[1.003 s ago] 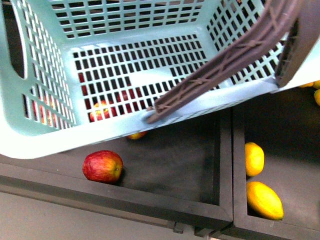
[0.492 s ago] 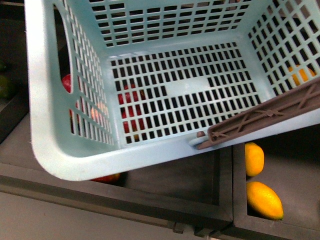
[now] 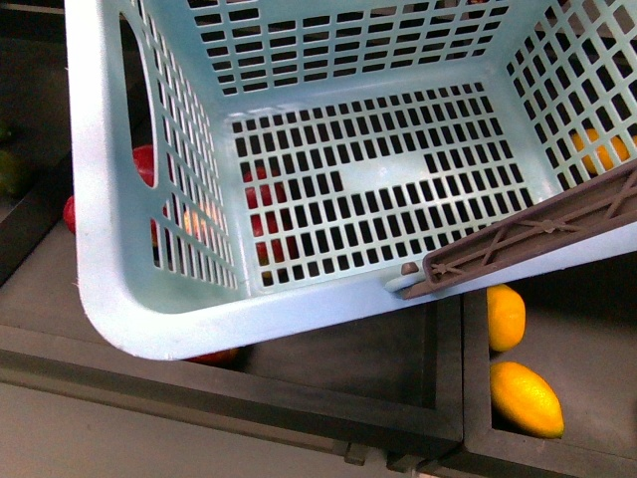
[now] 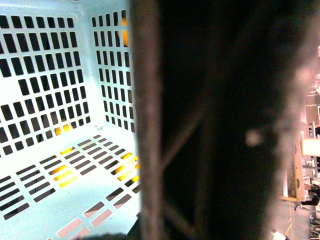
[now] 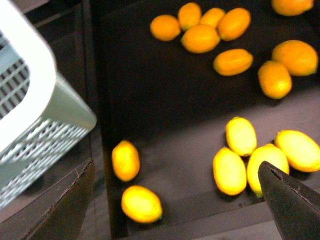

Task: Pick lemon and mango into basket

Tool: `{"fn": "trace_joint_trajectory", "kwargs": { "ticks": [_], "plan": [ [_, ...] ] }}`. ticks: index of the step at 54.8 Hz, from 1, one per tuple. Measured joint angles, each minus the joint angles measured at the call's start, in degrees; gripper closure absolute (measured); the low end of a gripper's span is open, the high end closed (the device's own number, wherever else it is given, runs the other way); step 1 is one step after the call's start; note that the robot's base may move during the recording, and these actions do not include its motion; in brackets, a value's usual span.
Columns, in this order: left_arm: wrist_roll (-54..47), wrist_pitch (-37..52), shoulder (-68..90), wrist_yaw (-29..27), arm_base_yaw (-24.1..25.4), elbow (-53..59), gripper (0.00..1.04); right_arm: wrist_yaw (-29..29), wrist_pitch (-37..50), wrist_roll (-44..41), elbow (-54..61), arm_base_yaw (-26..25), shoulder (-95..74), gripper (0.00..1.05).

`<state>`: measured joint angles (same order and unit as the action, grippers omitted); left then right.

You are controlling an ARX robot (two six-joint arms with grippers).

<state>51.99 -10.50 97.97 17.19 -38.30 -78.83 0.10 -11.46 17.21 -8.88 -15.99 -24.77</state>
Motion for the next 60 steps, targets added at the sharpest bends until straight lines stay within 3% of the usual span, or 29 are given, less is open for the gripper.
{"fn": "trace_joint_trajectory", "kwargs": {
  "ticks": [8, 11, 19, 24, 37, 44, 53, 60],
  "plan": [
    [0.0, 0.0, 0.0, -0.3, 0.0, 0.0, 1.01, 2.7, 14.7, -2.8, -0.4, -10.2, -14.0, 0.09],
    [0.0, 0.0, 0.0, -0.5, 0.0, 0.0, 1.01, 2.9, 25.2, -5.7, -1.7, -13.8, -25.7, 0.09],
    [-0.1, 0.0, 0.0, -0.6, 0.1, 0.0, 1.01, 2.4, 41.9, -11.3, -7.8, -15.7, -49.7, 0.09],
    [0.0, 0.0, 0.0, -0.4, 0.1, 0.0, 1.01, 2.4, 46.9, -13.0, -12.0, -15.1, -61.7, 0.09],
    [0.0, 0.0, 0.1, -0.2, 0.0, 0.0, 1.01, -0.9, 52.6, -20.0, -26.9, -10.7, -91.3, 0.09],
    [0.0, 0.0, 0.1, -0.4, 0.1, 0.0, 1.01, -3.0, 54.2, -29.1, -35.6, -9.5, -101.9, 0.09],
    [0.0, 0.0, 0.1, -0.5, 0.1, 0.0, 1.01, -2.4, 50.1, -40.0, -46.8, -9.5, -111.2, 0.09],
    [0.0, 0.0, 0.1, -0.3, 0.0, 0.0, 1.01, -1.7, 46.5, -43.4, -53.9, -9.7, -114.9, 0.09]
  ]
}}
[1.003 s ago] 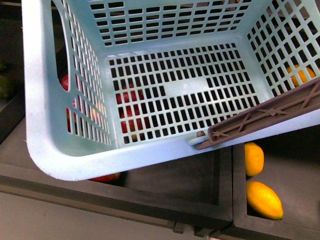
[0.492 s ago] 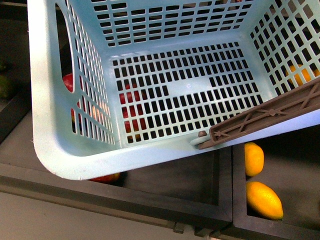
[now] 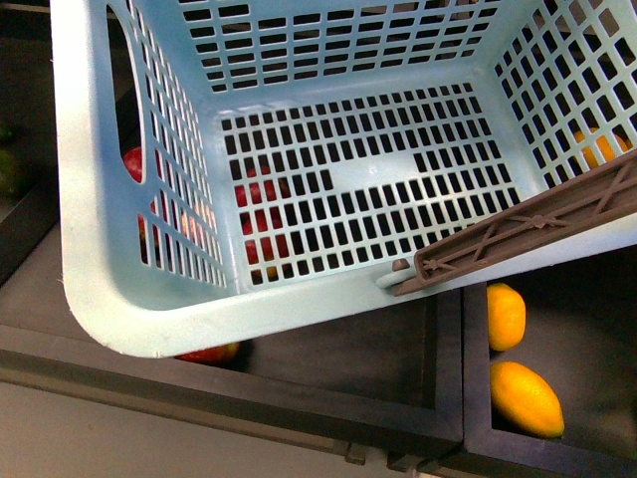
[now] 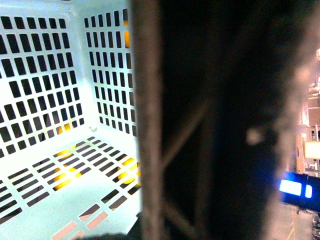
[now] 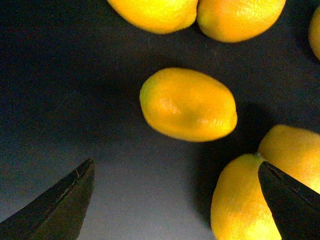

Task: Pick lemon and mango into basket

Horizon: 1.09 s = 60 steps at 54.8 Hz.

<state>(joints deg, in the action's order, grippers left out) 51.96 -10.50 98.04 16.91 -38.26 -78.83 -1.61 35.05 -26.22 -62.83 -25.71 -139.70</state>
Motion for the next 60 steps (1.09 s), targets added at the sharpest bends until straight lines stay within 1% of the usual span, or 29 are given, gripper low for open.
{"fn": "trace_joint_trajectory", "kwargs": {
  "ticks": [14, 23, 37, 47, 60],
  "plan": [
    [0.0, 0.0, 0.0, 0.0, 0.0, 0.0, 1.01, 0.9, -5.1, -4.4, -11.7, -0.7, -5.7, 0.09],
    [0.0, 0.0, 0.0, -0.1, 0.0, 0.0, 1.01, 3.0, -10.8, -8.7, -19.6, -1.5, -9.5, 0.09],
    [0.0, 0.0, 0.0, 0.0, 0.0, 0.0, 1.01, 6.0, -16.3, -12.5, -26.9, -2.8, -12.3, 0.09],
    [0.0, 0.0, 0.0, 0.0, 0.0, 0.0, 1.01, 6.7, -18.1, -13.9, -29.2, -3.2, -13.6, 0.09],
    [0.0, 0.0, 0.0, -0.1, 0.0, 0.0, 1.01, 9.7, -21.0, -15.7, -29.6, -3.4, -14.7, 0.09]
  ]
}}
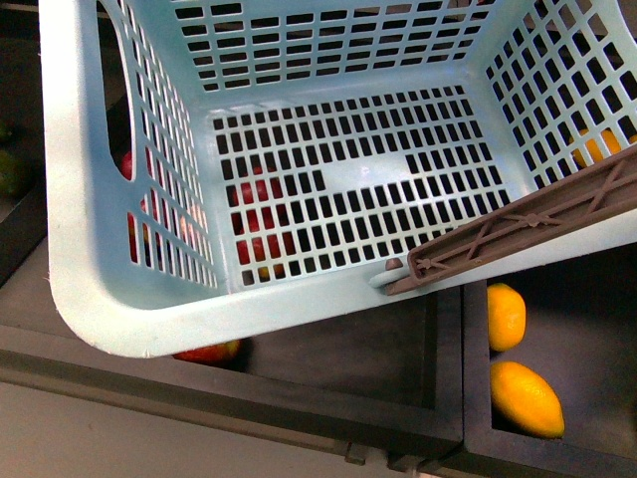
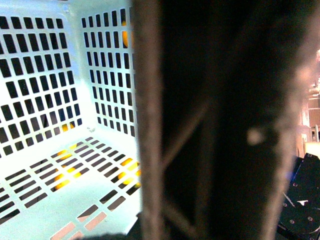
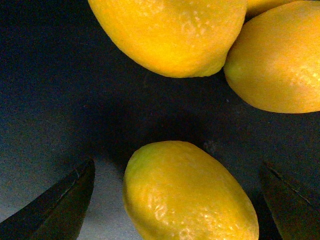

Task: Pick lemon and mango into basket

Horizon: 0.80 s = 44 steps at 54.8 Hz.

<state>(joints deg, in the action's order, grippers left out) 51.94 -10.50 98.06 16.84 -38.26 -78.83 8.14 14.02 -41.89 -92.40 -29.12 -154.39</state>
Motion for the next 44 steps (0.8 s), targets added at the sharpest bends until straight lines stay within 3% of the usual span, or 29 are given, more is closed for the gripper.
{"fn": "trace_joint_trajectory", "kwargs": {
  "ticks": [44],
  "plan": [
    [0.0, 0.0, 0.0, 0.1, 0.0, 0.0, 1.01, -1.0, 0.1, -1.9, 0.8, -1.7, -1.2, 0.09]
  ]
}}
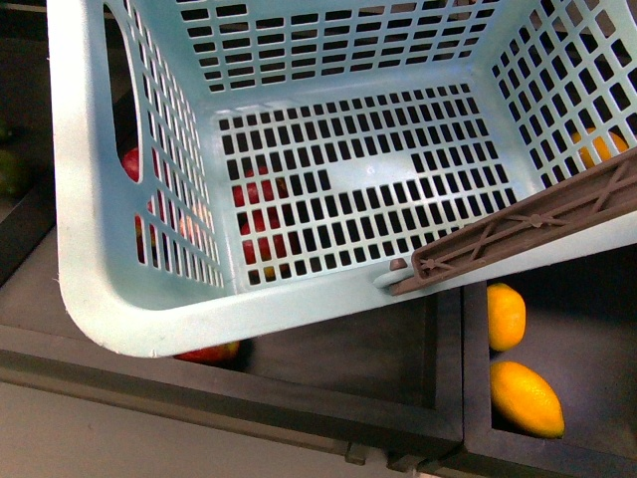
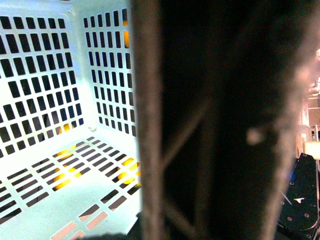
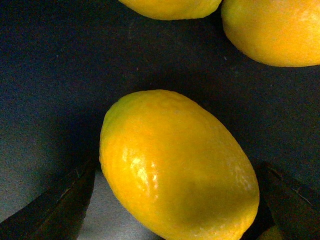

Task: Pick lemon and mango into basket

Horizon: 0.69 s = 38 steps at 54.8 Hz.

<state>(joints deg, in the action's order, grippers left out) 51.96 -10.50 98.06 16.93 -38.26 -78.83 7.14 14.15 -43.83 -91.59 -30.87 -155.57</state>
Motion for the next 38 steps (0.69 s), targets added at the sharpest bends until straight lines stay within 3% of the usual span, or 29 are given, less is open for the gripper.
{"fn": "trace_joint_trajectory", "kwargs": {
  "ticks": [7, 15, 21, 38],
  "plan": [
    [0.0, 0.0, 0.0, 0.0, 0.0, 0.0, 1.01, 0.0, 0.4, 0.7, 0.3, 0.2, 0.0, 0.09],
    [0.0, 0.0, 0.0, 0.0, 0.0, 0.0, 1.01, 0.1, 1.6, 2.4, 1.6, 0.5, 0.0, 0.34],
    [0.0, 0.0, 0.0, 0.0, 0.0, 0.0, 1.01, 0.3, 2.6, 2.8, 2.9, 0.2, 0.2, 0.44],
    [0.0, 0.0, 0.0, 0.0, 0.0, 0.0, 1.01, 5.7, 7.4, 6.7, 12.0, -1.3, 5.3, 0.5]
  ]
}}
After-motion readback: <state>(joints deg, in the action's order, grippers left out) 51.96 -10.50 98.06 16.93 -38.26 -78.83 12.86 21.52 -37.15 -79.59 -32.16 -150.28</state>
